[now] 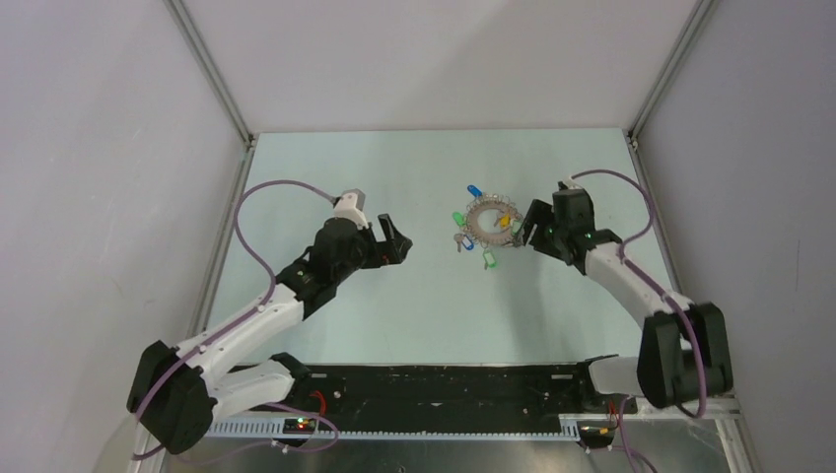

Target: Remove the keys from the keyring

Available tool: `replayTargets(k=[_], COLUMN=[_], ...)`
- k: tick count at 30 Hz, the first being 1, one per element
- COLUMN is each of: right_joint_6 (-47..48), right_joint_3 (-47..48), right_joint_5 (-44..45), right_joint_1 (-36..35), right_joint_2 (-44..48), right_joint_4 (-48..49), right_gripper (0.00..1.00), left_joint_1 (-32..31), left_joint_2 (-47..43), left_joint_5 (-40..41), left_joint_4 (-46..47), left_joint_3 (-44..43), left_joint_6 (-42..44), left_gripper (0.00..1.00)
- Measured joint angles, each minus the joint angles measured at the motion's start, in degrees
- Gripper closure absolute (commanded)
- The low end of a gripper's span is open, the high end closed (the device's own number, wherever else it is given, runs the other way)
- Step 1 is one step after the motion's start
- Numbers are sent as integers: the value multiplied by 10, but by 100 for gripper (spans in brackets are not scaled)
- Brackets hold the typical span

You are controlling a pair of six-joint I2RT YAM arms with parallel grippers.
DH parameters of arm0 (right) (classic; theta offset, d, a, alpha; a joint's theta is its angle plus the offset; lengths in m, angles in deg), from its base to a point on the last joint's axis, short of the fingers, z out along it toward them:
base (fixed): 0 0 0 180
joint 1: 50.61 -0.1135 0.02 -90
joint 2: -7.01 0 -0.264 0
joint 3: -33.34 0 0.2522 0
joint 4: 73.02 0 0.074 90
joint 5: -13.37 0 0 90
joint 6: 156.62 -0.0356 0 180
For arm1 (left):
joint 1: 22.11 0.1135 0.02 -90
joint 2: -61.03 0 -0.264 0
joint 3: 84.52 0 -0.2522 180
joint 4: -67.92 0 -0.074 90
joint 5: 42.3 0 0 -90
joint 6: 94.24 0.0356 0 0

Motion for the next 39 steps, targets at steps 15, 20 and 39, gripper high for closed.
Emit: replayTargets(k=[15, 20, 39], right_joint_6=[50, 61, 87], right_joint_3=[242, 301, 366], right_joint_5=[56, 58, 122], right_joint_1=[12, 17, -78], right_joint_2=[-295, -377, -430], right_joint_4=[15, 7, -108], right_gripper=[40, 41, 100], left_joint_1=[-35, -36, -37], left_joint_2=[114, 114, 103], left_joint_5=[-6, -10, -39], left_joint_4=[135, 172, 199], left_joint_3=[3, 9, 25], left_joint_6=[65, 82, 110], left_gripper=[2, 2, 2])
